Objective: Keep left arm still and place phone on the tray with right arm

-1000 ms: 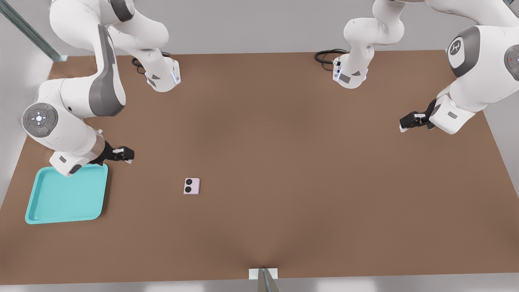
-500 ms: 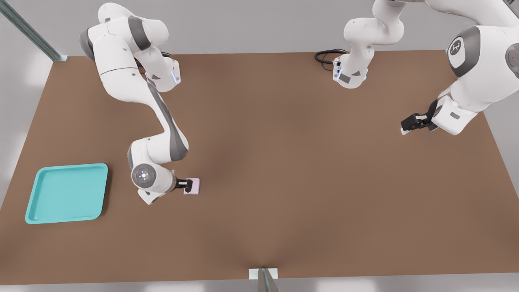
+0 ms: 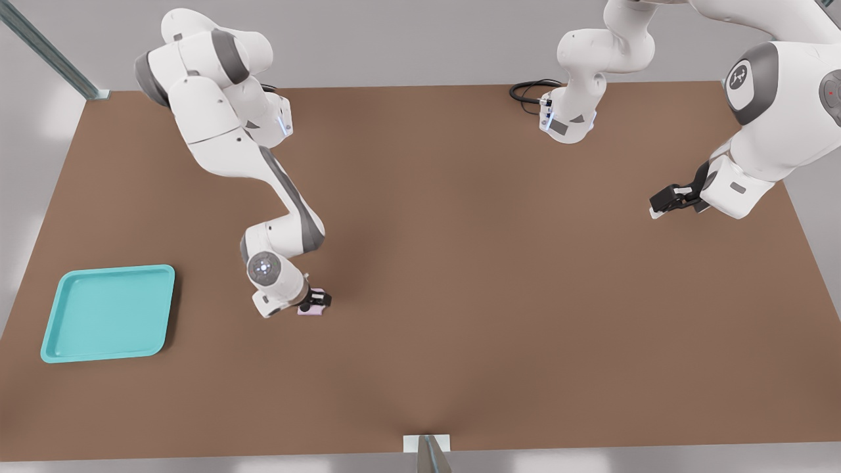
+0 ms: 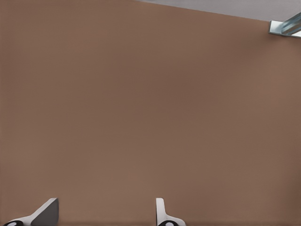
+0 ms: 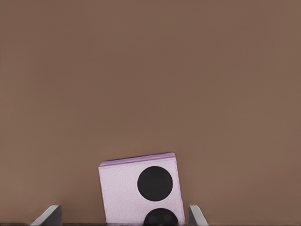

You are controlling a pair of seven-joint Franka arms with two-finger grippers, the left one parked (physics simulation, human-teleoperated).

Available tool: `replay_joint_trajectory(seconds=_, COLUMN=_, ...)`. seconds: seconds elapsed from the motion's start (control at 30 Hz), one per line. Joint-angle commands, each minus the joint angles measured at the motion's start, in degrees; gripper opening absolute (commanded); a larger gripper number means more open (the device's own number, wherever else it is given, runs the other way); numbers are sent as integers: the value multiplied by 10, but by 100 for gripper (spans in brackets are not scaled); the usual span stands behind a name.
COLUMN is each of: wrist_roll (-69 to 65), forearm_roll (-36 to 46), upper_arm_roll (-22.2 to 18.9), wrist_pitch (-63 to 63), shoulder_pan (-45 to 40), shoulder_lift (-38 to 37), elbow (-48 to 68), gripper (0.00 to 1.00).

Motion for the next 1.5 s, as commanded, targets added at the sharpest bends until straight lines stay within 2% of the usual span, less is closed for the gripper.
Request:
replay_joint_trajectory(seconds=0.0, wrist_roll=37, forearm_roll=-21, upper_arm_roll=4, wrist_pitch=33, shoulder_pan=0, shoulder_lift=0, elbow=-8, gripper=100)
replay_joint_trajectory(seconds=0.2, wrist_roll=-5, forearm_roll=-21, upper_arm_roll=4, wrist_pitch=54, shoulder_pan=-1, shoulder_lift=9, elbow=-22, gripper=100)
replay_joint_trajectory(seconds=0.8, wrist_roll=-20, forearm_roll=-28, upper_arm_roll=3, wrist_pitch=83, shoulder_pan=-8, shoulder_lift=36, elbow=-20, gripper=100)
replay_joint_trajectory(seconds=0.87, wrist_roll=-20, forearm_roll=-28, upper_arm_roll=3, wrist_pitch=83, shoulder_pan=-8, shoulder_lift=37, elbow=-20, gripper=91)
replay_joint_trajectory(seconds=0.97, wrist_roll=-21, forearm_roll=-28, upper_arm_roll=3, wrist_pitch=82, shoulder_pan=-8, shoulder_lift=37, elbow=-20, gripper=87)
replay_joint_trajectory(seconds=1.07, wrist_roll=-21, forearm_roll=-28, upper_arm_roll=3, wrist_pitch=78, shoulder_pan=-12, shoulder_lift=29, elbow=-20, gripper=75)
replay_joint_trajectory(seconds=1.13, wrist_roll=-23, forearm_roll=-28, upper_arm_roll=2, wrist_pitch=76, shoulder_pan=-13, shoulder_lift=25, elbow=-20, gripper=73)
replay_joint_trajectory(seconds=1.23, wrist_roll=-70, forearm_roll=-28, upper_arm_roll=2, wrist_pitch=20, shoulder_pan=-42, shoulder_lift=-26, elbow=-22, gripper=72)
replay_joint_trajectory(seconds=1.3, wrist_roll=-158, forearm_roll=-28, upper_arm_roll=2, wrist_pitch=0, shoulder_pan=-104, shoulder_lift=-67, elbow=-45, gripper=72)
replay_joint_trajectory(seconds=1.4, wrist_roll=-273, forearm_roll=-26, upper_arm_roll=-4, wrist_pitch=-1, shoulder_pan=-167, shoulder_lift=-76, elbow=-49, gripper=72)
replay_joint_trajectory(seconds=1.47, wrist_roll=-385, forearm_roll=-25, upper_arm_roll=-4, wrist_pitch=0, shoulder_pan=-244, shoulder_lift=-75, elbow=-48, gripper=72)
